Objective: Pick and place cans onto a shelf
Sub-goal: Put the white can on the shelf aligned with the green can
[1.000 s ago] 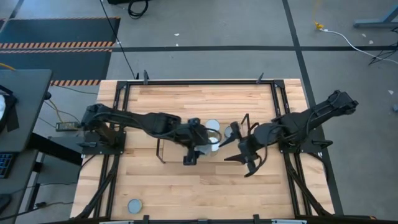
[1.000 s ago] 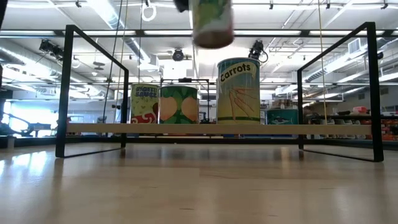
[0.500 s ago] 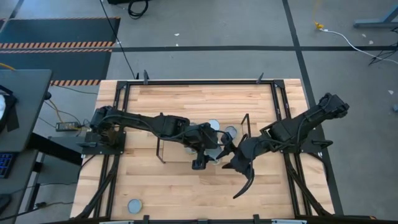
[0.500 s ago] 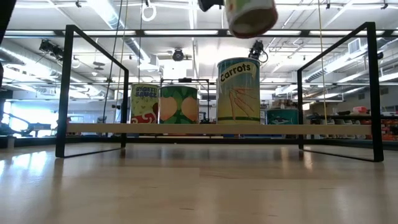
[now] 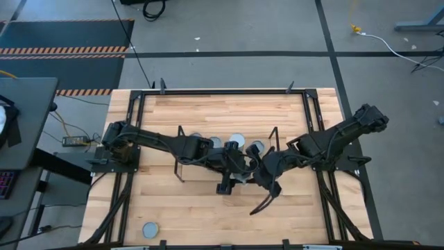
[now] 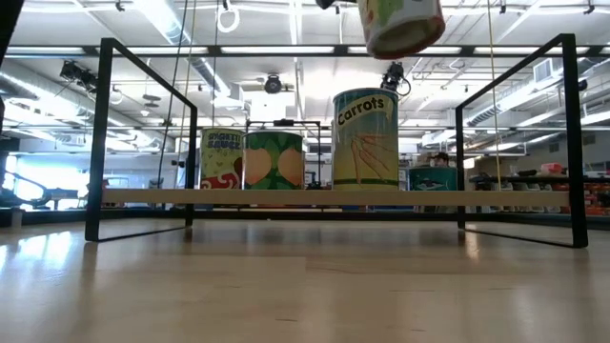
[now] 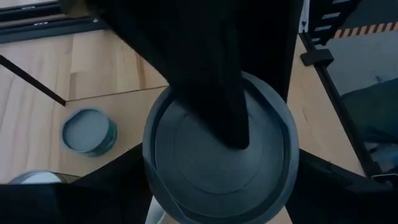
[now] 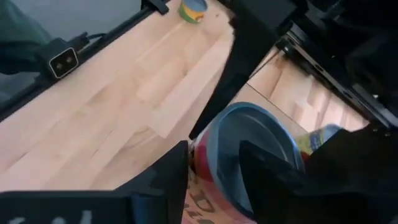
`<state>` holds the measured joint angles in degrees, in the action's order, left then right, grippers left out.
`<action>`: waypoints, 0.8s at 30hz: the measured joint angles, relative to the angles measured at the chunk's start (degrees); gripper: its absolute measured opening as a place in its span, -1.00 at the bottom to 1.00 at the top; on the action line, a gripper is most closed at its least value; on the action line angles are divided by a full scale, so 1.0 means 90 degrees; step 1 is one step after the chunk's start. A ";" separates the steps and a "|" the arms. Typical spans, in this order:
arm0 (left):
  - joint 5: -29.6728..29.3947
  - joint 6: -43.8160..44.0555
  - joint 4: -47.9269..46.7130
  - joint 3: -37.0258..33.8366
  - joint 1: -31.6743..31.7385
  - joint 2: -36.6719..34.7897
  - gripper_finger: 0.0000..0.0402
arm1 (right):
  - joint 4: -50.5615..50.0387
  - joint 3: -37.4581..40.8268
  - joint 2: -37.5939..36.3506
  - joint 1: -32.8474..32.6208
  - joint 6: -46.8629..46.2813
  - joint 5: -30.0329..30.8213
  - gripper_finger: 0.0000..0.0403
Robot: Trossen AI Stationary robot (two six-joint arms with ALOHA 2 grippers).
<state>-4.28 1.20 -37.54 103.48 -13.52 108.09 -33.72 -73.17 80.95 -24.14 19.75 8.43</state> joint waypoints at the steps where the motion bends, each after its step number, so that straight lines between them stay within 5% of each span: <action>1: 0.0001 -0.0030 0.0012 0.0000 0.0000 0.0000 0.41 | -0.0019 0.0000 0.0002 0.0002 -0.0035 -0.0002 -0.28; 16: -0.0047 -0.0236 0.0054 0.0000 -0.0023 -0.0020 0.55 | -0.0038 -0.0002 0.0012 -0.0010 -0.0294 0.0046 -0.88; 24: -0.0046 -0.0209 0.0113 0.0000 -0.0023 -0.0039 0.58 | -0.0070 0.0005 0.0012 -0.0013 -0.0348 0.0061 -0.91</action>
<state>-4.69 -0.69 -36.52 103.48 -13.72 107.74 -34.35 -73.12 81.06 -24.25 16.62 8.97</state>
